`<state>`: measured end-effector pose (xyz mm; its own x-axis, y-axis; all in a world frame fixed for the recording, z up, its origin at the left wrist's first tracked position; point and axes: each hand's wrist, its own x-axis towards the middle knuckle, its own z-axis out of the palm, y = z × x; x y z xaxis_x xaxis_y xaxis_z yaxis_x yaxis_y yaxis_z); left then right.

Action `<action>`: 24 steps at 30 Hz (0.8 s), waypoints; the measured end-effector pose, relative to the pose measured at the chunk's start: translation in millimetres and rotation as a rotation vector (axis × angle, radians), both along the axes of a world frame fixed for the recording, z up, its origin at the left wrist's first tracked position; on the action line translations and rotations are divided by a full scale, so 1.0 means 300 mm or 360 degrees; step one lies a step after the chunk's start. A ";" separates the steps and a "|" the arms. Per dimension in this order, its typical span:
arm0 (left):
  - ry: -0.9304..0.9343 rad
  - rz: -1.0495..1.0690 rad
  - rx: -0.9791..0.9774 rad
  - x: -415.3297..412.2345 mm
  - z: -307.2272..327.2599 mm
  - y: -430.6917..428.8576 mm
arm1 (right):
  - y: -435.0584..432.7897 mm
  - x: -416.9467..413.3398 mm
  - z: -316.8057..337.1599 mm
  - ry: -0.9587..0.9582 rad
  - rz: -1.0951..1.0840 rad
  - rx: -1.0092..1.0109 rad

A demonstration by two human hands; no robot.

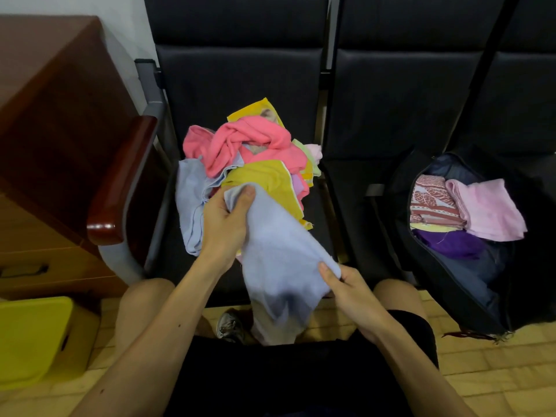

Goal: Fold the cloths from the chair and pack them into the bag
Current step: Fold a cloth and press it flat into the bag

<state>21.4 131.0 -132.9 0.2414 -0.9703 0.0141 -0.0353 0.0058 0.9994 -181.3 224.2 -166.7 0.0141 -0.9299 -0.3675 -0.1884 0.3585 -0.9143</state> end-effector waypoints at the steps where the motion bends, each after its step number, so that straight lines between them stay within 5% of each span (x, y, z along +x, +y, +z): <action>1: -0.0001 0.0030 0.0032 0.019 -0.014 -0.011 | -0.009 -0.010 0.031 -0.0021 0.0024 -0.0026; 8: 0.0412 -0.0087 0.0365 -0.004 -0.046 -0.020 | -0.061 0.019 0.275 -0.0801 -0.0033 0.0303; 17: 0.1342 -0.0697 0.0805 -0.061 -0.133 0.091 | -0.105 0.036 0.387 -0.1131 -0.0302 0.0305; 24: 0.0814 -0.1220 0.0828 -0.075 -0.185 0.163 | -0.132 0.002 0.424 -0.1151 -0.0509 0.0204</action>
